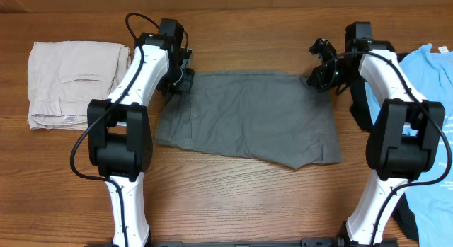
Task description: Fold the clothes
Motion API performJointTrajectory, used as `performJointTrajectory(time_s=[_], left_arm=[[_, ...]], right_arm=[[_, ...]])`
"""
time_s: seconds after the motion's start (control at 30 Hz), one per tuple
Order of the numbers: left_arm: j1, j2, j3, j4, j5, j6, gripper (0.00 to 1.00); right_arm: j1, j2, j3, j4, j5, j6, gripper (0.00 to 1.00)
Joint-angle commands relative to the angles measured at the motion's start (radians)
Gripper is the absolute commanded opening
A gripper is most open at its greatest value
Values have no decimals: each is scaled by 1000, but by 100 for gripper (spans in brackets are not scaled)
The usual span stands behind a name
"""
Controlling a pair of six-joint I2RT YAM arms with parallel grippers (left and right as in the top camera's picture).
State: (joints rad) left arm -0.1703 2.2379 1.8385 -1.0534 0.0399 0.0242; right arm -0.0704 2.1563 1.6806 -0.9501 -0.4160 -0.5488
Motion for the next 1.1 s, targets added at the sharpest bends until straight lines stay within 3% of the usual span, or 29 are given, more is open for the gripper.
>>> performJointTrajectory(time_s=[0.0,0.2,0.4,0.63,1.07], left_arm=[[8,-63,8,-15,-7,-24,4],[15,-139,8,-63,-6,-55,4],[15,-183,8,-184,-17,-97,4],[14,-220,7,-287,-13,-159,4],[-9,-372,-11,-360,137,-193,4]], right_arm=[[5,-10,124,-97,-31,37,4],[5,-34,250,-312,-31,163,4],[6,-36,252,-534,-37,209,4],[9,-47,251,-682,-86,266,4],[26,-116,245,-743,-78,349,4]])
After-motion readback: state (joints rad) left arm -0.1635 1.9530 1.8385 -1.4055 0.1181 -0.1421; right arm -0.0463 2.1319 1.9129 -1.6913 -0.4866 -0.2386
